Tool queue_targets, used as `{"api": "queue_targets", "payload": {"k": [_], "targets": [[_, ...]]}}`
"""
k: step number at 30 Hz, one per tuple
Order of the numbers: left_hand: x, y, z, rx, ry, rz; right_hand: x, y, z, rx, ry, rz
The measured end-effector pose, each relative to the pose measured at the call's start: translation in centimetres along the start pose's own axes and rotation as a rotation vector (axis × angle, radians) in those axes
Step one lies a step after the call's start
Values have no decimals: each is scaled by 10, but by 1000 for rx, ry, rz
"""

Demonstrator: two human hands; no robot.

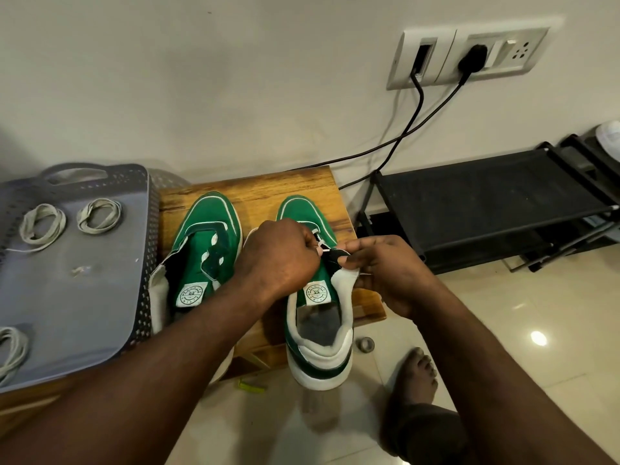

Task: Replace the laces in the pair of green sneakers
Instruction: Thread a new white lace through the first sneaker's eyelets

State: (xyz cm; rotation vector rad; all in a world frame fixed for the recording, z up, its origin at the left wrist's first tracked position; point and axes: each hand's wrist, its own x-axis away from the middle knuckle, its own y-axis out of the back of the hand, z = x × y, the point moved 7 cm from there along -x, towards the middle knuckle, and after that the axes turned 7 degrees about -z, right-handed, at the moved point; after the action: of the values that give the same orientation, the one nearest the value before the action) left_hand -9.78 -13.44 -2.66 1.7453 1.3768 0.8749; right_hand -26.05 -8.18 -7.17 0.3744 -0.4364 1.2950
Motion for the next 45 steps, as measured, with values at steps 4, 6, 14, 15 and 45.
{"api": "queue_targets", "payload": {"k": [4, 6, 14, 15, 45], "targets": [[0, -4, 0, -27, 10, 35, 0, -1, 1, -4, 16, 8], [-1, -7, 1, -28, 15, 59, -1, -1, 0, 5, 19, 2], [2, -11, 3, 42, 17, 44, 0, -2, 1, 51, 55, -12], [2, -12, 4, 62, 31, 34, 0, -1, 2, 55, 68, -3], [1, -8, 4, -32, -116, 156, -14, 49, 8, 464, 375, -533]]}}
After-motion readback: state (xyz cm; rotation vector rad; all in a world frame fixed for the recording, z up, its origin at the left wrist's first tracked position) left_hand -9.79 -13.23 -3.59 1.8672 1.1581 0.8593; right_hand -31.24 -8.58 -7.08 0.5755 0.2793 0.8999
